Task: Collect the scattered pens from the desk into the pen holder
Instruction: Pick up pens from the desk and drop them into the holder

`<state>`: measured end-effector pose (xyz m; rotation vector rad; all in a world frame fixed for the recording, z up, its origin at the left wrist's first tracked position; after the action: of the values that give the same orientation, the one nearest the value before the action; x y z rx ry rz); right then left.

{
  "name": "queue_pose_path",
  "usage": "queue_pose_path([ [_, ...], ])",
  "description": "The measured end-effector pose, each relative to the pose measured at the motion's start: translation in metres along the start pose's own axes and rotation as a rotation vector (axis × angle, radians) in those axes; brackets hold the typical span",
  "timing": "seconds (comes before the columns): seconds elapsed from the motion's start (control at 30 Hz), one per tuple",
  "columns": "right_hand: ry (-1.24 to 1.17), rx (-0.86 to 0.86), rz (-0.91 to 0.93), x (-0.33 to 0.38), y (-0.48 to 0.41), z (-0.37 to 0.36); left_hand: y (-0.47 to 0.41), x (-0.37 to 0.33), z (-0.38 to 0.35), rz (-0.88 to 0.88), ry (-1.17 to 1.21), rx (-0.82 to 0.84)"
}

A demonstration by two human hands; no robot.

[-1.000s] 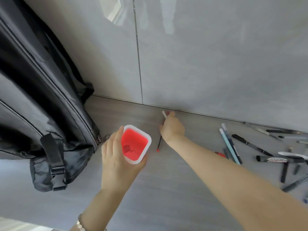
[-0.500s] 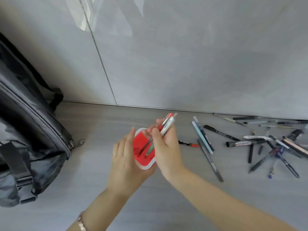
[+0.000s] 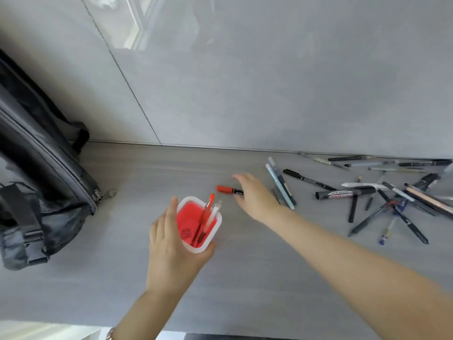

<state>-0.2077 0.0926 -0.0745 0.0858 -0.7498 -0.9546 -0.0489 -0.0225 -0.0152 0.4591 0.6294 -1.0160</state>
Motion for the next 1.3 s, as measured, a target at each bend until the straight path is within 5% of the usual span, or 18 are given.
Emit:
queue_pose_path([
  [0.13,0.308,0.107,-0.035,0.001,-0.001,-0.032,0.014,-0.006,-0.005,0.035,0.015,0.008],
  [0.23,0.195,0.149,-0.079,-0.010,0.025,-0.030,0.019,-0.014,-0.013,0.029,0.027,0.019],
  [0.47,0.038,-0.111,-0.277,-0.096,0.085,0.028,0.027,-0.033,-0.030,-0.001,0.043,0.019],
  [0.73,0.026,-0.037,-0.361,-0.100,0.067,0.009,0.031,-0.051,-0.044,-0.043,0.010,0.021],
  [0.9,-0.669,-0.231,-0.210,-0.086,0.103,0.053,0.023,-0.058,-0.051,-0.055,0.016,0.034],
  [1.03,-1.375,-0.418,0.206,-0.037,0.139,0.110,0.016,-0.074,-0.065,-0.106,0.016,0.060],
  [1.1,-1.367,-0.422,0.288,-0.013,0.142,0.105,0.014,-0.085,-0.072,-0.150,0.004,0.072],
  [1.3,-1.091,-0.346,0.068,-0.001,0.127,0.033,0.012,-0.098,-0.077,-0.192,0.006,0.102],
])
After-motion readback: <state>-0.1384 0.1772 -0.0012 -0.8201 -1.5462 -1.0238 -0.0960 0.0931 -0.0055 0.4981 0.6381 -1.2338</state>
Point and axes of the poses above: each hand's wrist, its own y-axis away from the middle knuckle, its own z-axis out of the back of the hand, x = y × z, the point moved 8 cm from there along -y, towards the middle knuckle, and after that the axes turned 6 degrees about x, right-handed, at the moved point
